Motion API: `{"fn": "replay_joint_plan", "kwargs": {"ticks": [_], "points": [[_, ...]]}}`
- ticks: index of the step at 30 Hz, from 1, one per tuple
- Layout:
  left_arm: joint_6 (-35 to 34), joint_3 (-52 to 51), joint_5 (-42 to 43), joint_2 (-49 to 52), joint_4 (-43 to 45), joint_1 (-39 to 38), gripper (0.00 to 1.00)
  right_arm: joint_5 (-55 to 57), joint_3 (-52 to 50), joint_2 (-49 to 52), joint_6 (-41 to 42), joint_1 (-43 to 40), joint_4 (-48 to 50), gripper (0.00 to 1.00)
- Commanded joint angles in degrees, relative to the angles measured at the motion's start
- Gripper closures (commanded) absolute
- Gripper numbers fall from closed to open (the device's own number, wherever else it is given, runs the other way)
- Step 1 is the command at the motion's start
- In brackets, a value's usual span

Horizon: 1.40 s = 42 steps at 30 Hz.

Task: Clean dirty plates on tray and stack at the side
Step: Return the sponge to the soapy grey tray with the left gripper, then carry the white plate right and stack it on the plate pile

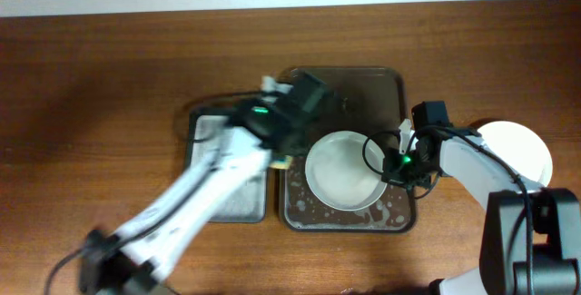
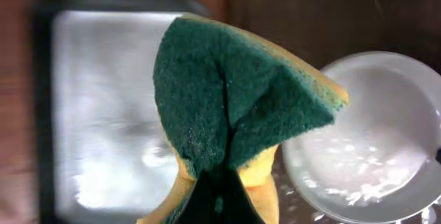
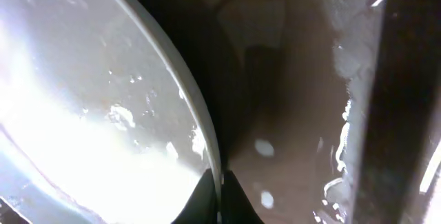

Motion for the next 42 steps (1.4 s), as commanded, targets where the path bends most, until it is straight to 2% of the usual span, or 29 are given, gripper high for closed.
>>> {"fn": "replay_joint_plan", "kwargs": {"ticks": [1,3,6,7,8,11,13,17,18,19,20,27,34,37,39,41,42], "points": [[7.9,-2.3,2.6,-4.6,-2.4,7.8,1.0,1.6,-0.5,-6.5,-1.4,-0.4,-1.4,0.96],[7.9,-8.0,2.8,-4.6,-0.8,10.8,1.0,2.1,-0.5,-10.1,-1.4,-0.4,-2.6,0.96],[8.8,-19.6,6.7,-4.6,8.3,13.2,0.97,6.9,-0.5,-17.0,-1.1,-0.2,-6.1,0.96],[8.9,-22.8,7.6,-4.6,11.5,13.6,0.84,8.4,-0.5,-18.6,-0.9,0.0,-6.9,0.96],[8.9,-25.0,7.9,-4.6,13.6,13.8,0.76,10.4,-0.5,-21.0,-0.7,0.5,-8.1,0.96],[9.4,-24.5,10.8,-6.2,14.0,14.5,0.55,16.7,-0.4,-27.5,0.7,2.6,-10.6,0.96],[9.6,-23.6,11.9,-9.2,13.6,14.5,0.47,20.8,-0.3,-30.0,0.8,4.5,-10.8,0.96],[11.1,-22.4,14.6,-19.8,12.9,15.2,0.26,31.3,-0.2,-33.6,0.9,11.5,-9.9,0.96],[11.1,-22.4,15.0,-23.5,12.4,15.3,0.18,34.2,0.1,-33.9,1.8,13.5,-10.0,0.96],[11.1,-22.4,15.0,-28.0,11.7,15.3,0.05,38.4,0.9,-34.0,2.3,16.8,-9.9,0.96],[11.1,-22.4,15.0,-31.8,11.0,15.3,0.0,41.0,1.5,-34.0,2.4,19.0,-9.9,0.96],[11.1,-22.4,14.5,-46.7,7.8,15.3,0.0,65.0,4.4,-34.0,4.5,36.6,-10.6,0.96],[11.1,-22.4,14.5,-49.2,7.2,15.3,0.0,85.4,4.4,-34.0,4.4,51.8,-13.1,0.96],[11.1,-22.4,14.5,-49.2,7.2,15.3,0.0,87.3,4.4,-33.9,4.4,56.5,-13.2,0.96],[11.1,-22.4,14.5,-49.2,7.2,15.3,0.0,90.2,4.4,-33.7,4.4,57.6,-14.6,0.96],[11.1,-22.4,14.5,-49.2,7.2,15.3,0.0,88.8,4.4,-33.6,4.2,57.9,-12.1,0.96],[11.1,-22.4,14.5,-49.2,7.2,15.3,0.0,89.6,4.4,-33.3,1.7,57.7,-12.6,0.96]]}}
